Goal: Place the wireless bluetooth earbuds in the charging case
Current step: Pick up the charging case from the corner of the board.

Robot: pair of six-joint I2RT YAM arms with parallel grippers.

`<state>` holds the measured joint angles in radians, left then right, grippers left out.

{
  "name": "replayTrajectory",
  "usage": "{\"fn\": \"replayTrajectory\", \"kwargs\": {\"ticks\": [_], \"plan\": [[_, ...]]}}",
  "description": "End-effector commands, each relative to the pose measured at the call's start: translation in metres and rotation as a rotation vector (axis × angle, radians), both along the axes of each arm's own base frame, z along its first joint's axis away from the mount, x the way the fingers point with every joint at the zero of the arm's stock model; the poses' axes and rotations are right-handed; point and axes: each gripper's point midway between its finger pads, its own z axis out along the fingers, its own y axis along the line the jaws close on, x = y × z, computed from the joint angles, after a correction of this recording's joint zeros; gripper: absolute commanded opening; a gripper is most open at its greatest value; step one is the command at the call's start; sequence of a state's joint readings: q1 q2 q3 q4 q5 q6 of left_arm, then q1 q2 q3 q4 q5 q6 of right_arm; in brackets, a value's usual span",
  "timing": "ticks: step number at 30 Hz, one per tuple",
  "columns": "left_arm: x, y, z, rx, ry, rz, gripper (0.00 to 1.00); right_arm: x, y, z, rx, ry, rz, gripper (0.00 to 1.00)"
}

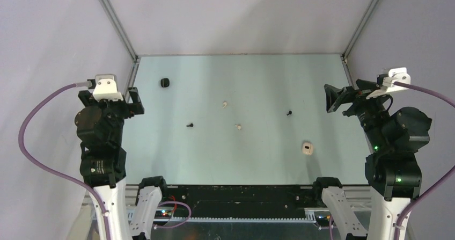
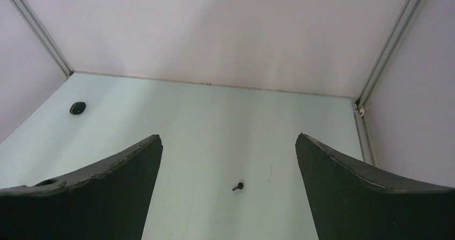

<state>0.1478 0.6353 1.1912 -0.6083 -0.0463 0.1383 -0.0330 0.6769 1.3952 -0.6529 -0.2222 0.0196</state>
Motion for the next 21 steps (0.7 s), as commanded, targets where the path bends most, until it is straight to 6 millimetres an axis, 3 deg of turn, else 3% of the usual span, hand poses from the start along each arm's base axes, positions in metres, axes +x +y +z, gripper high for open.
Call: {"fn": "replayTrajectory", "kwargs": {"ticks": [1,3,7,11,12,15,17,21], "plan": [[-0.001,-0.011,0.006,0.022,0.007,-0.072,0.99,0.001,0.003,0.012,-0.145,-0.052,0.039,1.00],[-0.001,-0.013,-0.002,0.046,0.036,-0.092,0.99,0.002,0.007,-0.006,-0.214,-0.016,0.082,1.00],[0.004,-0.010,-0.030,0.035,0.085,-0.080,0.99,0.003,0.018,-0.067,-0.385,0.106,0.216,1.00],[0.009,-0.025,-0.056,0.031,0.130,-0.179,0.99,0.006,0.003,-0.151,-0.522,0.302,0.228,1.00],[0.009,-0.028,-0.059,0.030,0.137,-0.194,0.99,0.006,-0.003,-0.164,-0.555,0.336,0.215,1.00],[0.007,-0.043,-0.066,0.024,0.158,-0.283,0.99,-0.002,-0.022,-0.228,-0.718,0.501,0.246,1.00],[0.007,-0.049,-0.070,0.023,0.172,-0.319,0.99,-0.006,-0.033,-0.261,-0.795,0.586,0.256,1.00],[0.008,-0.050,-0.074,0.016,0.179,-0.323,0.99,-0.011,-0.049,-0.304,-0.887,0.701,0.274,1.00]]}}
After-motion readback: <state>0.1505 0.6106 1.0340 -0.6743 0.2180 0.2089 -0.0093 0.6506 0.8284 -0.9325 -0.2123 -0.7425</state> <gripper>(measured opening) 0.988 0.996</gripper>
